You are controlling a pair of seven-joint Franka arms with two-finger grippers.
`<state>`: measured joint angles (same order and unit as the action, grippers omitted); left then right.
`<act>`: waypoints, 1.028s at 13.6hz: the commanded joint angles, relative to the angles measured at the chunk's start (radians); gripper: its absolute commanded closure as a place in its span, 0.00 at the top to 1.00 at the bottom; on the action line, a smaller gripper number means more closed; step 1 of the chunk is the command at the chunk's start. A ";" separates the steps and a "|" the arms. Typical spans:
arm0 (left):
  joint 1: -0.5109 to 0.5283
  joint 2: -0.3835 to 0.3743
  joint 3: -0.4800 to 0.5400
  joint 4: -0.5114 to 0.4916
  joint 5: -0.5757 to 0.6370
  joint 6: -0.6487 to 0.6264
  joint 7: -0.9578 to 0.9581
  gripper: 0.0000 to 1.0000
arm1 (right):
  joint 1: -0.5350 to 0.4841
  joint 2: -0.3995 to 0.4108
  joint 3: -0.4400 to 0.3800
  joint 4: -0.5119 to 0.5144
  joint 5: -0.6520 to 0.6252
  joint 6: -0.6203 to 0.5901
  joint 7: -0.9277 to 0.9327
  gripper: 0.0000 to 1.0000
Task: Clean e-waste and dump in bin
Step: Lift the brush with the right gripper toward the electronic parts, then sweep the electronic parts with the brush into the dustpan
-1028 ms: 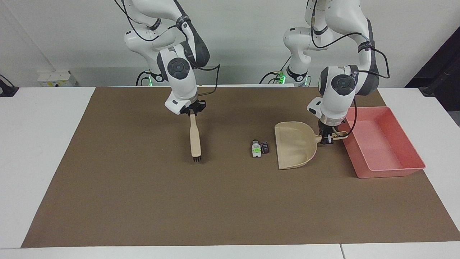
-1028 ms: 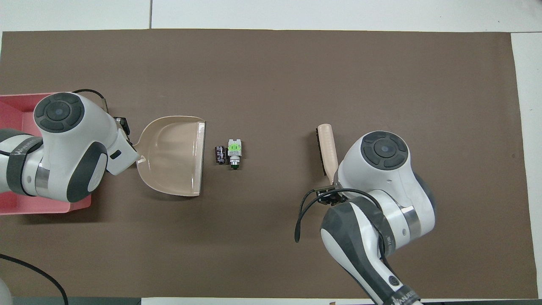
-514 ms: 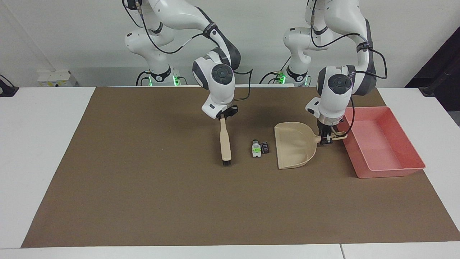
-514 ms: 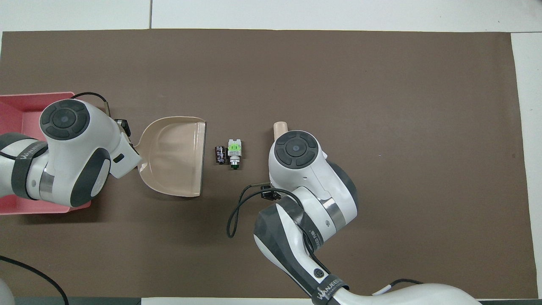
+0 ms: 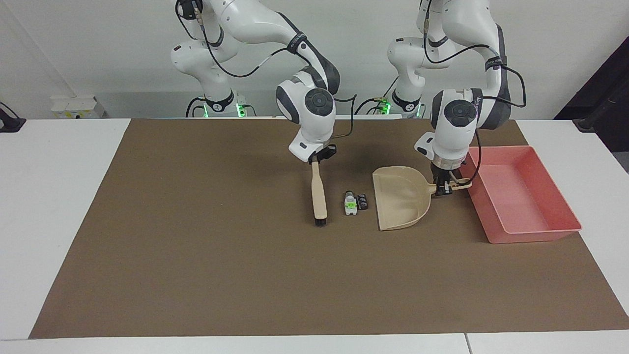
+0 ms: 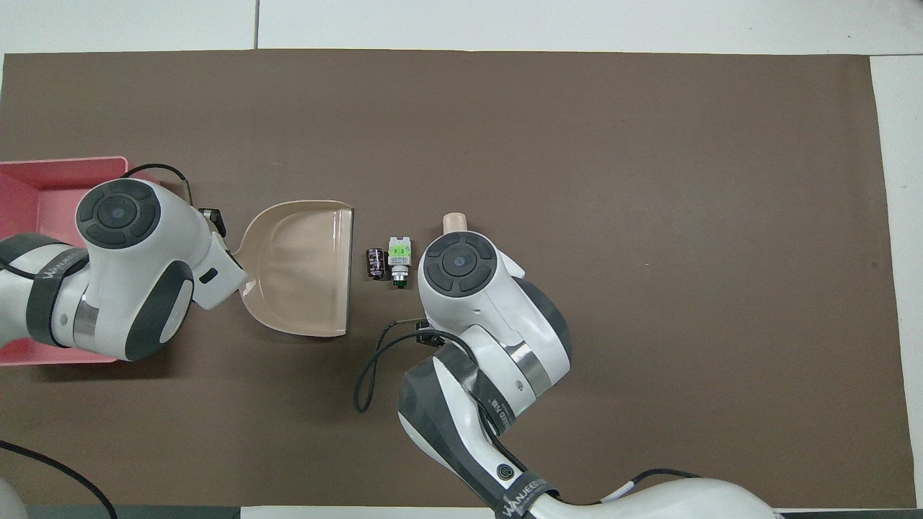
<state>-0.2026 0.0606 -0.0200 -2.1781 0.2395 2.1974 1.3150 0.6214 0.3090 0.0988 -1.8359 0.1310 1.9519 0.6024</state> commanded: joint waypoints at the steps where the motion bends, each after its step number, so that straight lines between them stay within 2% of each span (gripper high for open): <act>1: -0.015 -0.033 0.008 -0.046 0.021 0.033 -0.020 0.00 | 0.001 0.025 -0.001 0.030 0.021 -0.001 0.014 0.00; 5: -0.014 -0.033 0.008 -0.046 0.021 0.033 -0.020 0.00 | 0.006 0.038 0.001 0.027 0.025 0.031 0.016 0.00; 14: -0.012 -0.031 0.005 -0.040 0.021 0.028 -0.022 0.00 | 0.037 0.073 0.001 0.037 0.121 0.104 0.022 0.00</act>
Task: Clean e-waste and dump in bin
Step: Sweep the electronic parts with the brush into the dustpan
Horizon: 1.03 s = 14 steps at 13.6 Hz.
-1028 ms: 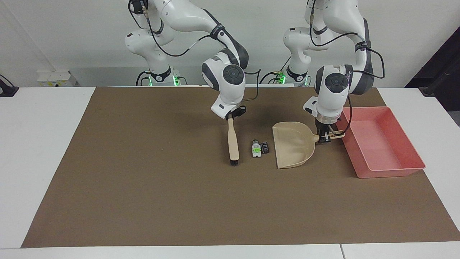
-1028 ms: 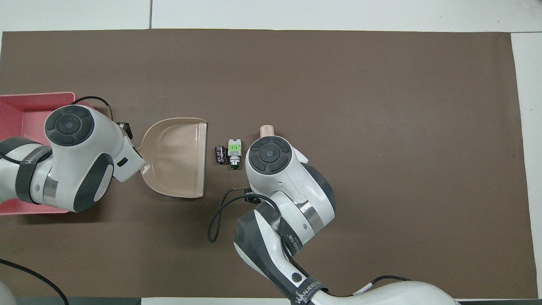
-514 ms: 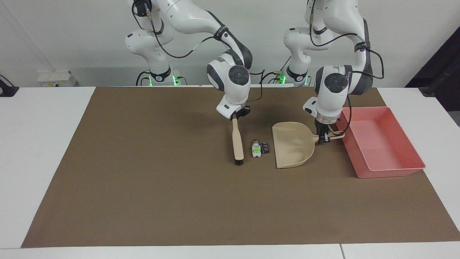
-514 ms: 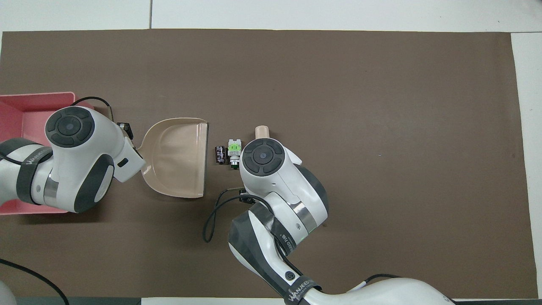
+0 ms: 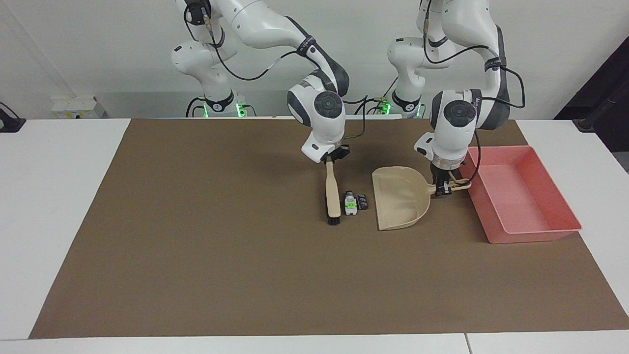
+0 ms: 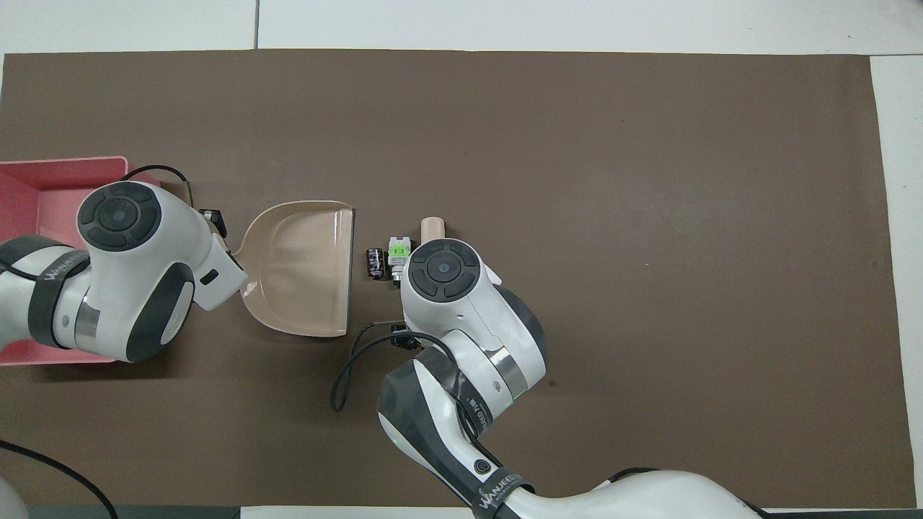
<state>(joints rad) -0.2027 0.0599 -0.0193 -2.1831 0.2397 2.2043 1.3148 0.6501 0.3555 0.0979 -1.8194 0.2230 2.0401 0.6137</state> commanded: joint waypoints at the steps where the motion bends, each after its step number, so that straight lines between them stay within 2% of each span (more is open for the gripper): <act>1: -0.014 -0.031 0.005 -0.035 0.021 0.023 -0.022 0.00 | 0.014 0.028 0.002 0.020 0.032 0.029 0.011 0.00; 3: -0.009 -0.031 0.004 -0.035 0.021 0.023 -0.045 0.02 | 0.028 0.033 0.002 0.040 0.045 0.038 0.040 0.00; 6: -0.012 -0.032 0.002 -0.035 0.021 0.012 -0.077 0.06 | 0.069 0.095 0.002 0.121 0.050 0.037 0.099 0.00; 11: -0.012 -0.032 0.002 -0.038 0.021 0.018 -0.075 0.00 | 0.127 0.227 0.002 0.256 0.042 0.032 0.202 0.00; 14: -0.004 -0.032 0.002 -0.040 0.020 0.020 -0.063 0.00 | 0.167 0.353 0.002 0.434 0.039 -0.006 0.276 0.00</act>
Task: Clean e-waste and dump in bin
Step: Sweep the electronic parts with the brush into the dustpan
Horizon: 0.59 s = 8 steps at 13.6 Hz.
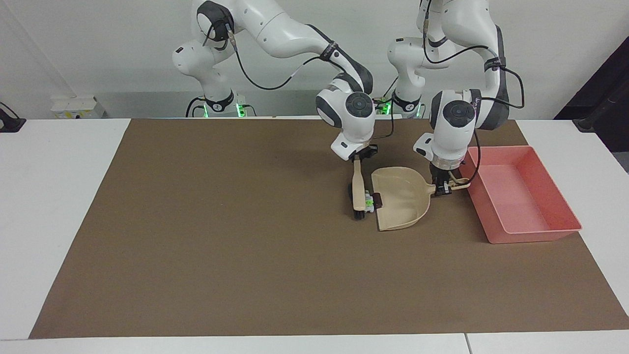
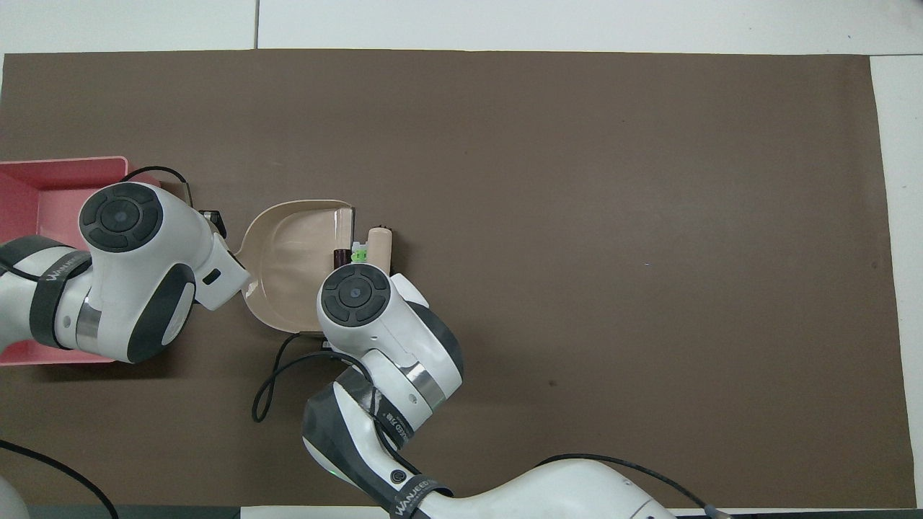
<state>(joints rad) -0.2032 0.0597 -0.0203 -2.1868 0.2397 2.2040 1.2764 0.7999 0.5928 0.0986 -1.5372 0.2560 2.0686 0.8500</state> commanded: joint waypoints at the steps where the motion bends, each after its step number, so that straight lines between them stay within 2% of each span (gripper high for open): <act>1: -0.002 -0.032 0.002 -0.036 0.019 0.022 -0.022 0.00 | 0.021 0.125 0.001 0.182 0.006 -0.051 0.047 0.00; 5: -0.001 -0.031 0.002 -0.036 0.006 0.023 -0.011 0.00 | 0.013 0.151 0.001 0.264 0.011 -0.116 0.055 0.00; 8: 0.007 -0.031 0.002 -0.036 -0.080 0.025 0.042 0.00 | 0.010 0.167 0.004 0.301 0.014 -0.119 0.086 0.00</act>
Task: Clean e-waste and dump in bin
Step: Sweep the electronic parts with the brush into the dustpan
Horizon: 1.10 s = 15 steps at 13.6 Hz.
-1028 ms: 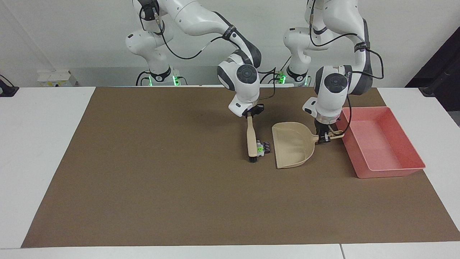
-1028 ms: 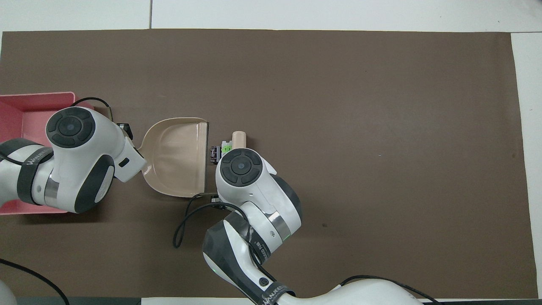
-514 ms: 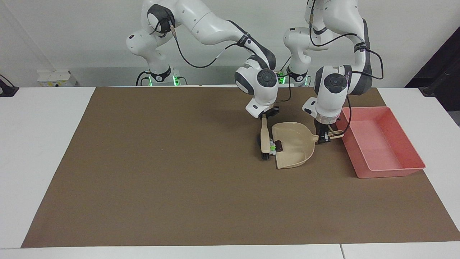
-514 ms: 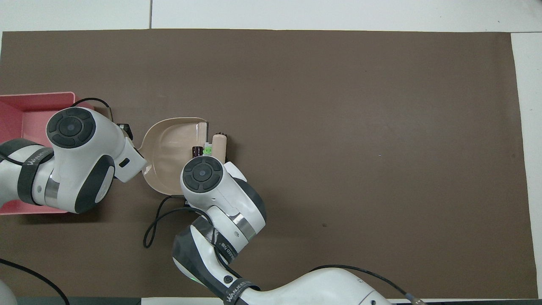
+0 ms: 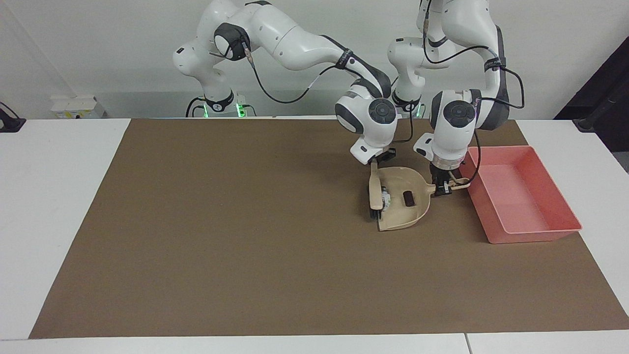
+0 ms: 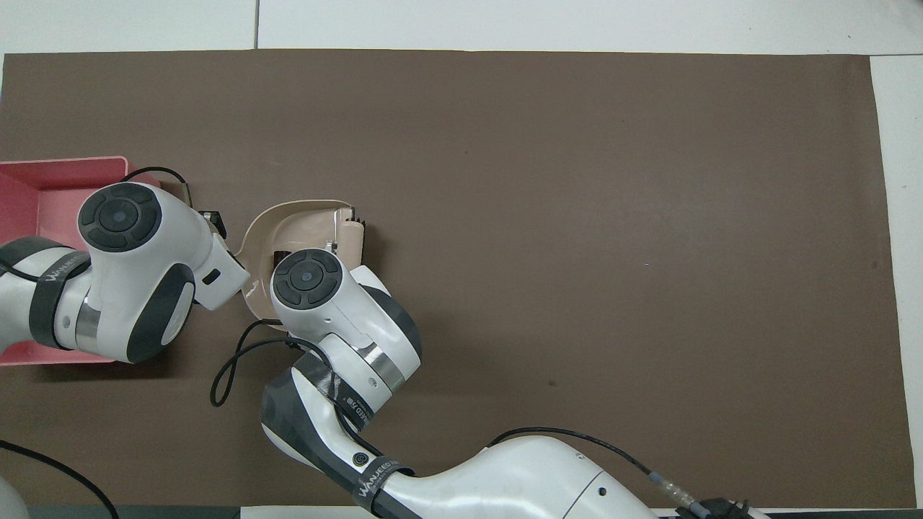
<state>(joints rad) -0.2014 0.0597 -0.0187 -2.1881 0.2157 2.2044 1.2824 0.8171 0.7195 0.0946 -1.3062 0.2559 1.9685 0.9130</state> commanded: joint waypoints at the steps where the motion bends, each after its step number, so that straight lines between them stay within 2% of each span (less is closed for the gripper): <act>1: 0.022 -0.031 0.000 -0.033 -0.094 0.024 0.070 0.00 | -0.010 0.044 0.011 0.076 0.016 -0.016 0.036 0.00; 3: 0.039 -0.029 0.000 -0.033 -0.151 0.026 0.133 0.00 | -0.015 0.055 0.008 0.099 0.081 -0.016 0.047 0.00; 5: 0.062 -0.026 0.000 -0.032 -0.206 0.028 0.201 0.00 | -0.019 0.057 0.008 0.105 0.092 -0.019 0.055 0.00; 10: 0.056 -0.028 0.000 -0.032 -0.213 0.026 0.216 0.00 | -0.032 0.041 0.008 0.104 0.108 -0.053 0.061 0.00; 15: 0.059 -0.024 -0.001 -0.025 -0.254 0.026 0.230 0.00 | -0.082 -0.009 0.008 0.097 0.135 -0.099 0.055 0.00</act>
<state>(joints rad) -0.1484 0.0599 -0.0193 -2.1926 -0.0106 2.2117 1.4790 0.7492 0.7277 0.0948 -1.2100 0.3738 1.8910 0.9611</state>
